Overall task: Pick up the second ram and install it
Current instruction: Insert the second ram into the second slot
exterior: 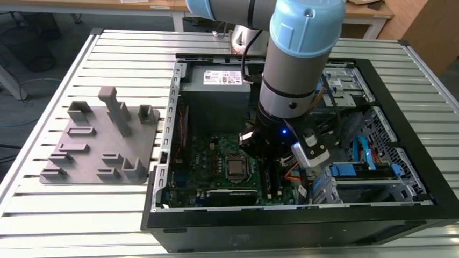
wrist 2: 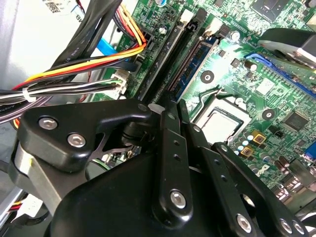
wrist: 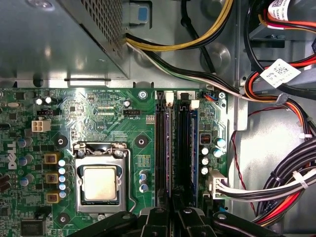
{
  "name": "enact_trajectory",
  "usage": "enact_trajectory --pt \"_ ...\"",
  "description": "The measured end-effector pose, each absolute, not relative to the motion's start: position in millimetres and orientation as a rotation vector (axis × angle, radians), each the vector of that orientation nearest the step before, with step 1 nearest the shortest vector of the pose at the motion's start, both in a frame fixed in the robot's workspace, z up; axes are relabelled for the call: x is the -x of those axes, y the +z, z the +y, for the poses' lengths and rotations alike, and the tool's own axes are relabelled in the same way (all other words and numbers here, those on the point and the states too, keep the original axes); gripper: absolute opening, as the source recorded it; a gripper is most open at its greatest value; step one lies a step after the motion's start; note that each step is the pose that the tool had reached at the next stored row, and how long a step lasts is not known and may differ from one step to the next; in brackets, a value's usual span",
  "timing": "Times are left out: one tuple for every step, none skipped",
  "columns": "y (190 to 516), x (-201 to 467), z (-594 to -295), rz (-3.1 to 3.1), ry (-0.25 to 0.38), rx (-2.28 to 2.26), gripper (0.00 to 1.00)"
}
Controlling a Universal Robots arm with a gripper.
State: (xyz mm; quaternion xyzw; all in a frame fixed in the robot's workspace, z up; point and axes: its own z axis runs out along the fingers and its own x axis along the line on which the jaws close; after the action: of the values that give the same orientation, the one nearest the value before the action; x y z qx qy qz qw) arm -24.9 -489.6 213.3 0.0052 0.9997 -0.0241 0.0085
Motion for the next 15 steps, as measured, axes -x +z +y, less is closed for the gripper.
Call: enact_trajectory --pt "213.4 24.9 -489.6 3.124 -0.075 -0.016 0.14" --pt "213.4 24.9 -489.6 3.124 -0.075 -0.016 0.14" --pt "213.4 24.9 -489.7 3.124 -0.075 -0.018 0.14" --pt "213.4 24.9 -489.7 3.124 -0.075 -0.018 0.14" --pt "213.4 24.9 -489.7 3.124 -0.075 -0.019 0.14" --pt "213.4 24.8 -489.7 3.124 -0.075 -0.019 0.14" --pt "213.5 24.8 -489.7 3.124 -0.075 -0.02 0.14" --pt "213.5 24.8 -489.7 3.124 -0.075 -0.021 0.14" --pt "213.5 24.7 -489.7 3.124 -0.075 -0.021 0.14" --pt "213.5 24.7 -489.7 3.124 -0.075 -0.021 0.14" --pt "213.5 24.7 -489.7 3.124 -0.074 -0.022 0.14" --pt "213.5 24.7 -489.7 3.124 -0.074 -0.022 0.14" --pt "213.6 24.7 -489.7 3.124 -0.074 -0.023 0.14" --pt "213.6 24.7 -489.7 3.124 -0.073 -0.023 0.14" --pt "213.6 24.6 -489.7 3.124 -0.073 -0.024 0.14"
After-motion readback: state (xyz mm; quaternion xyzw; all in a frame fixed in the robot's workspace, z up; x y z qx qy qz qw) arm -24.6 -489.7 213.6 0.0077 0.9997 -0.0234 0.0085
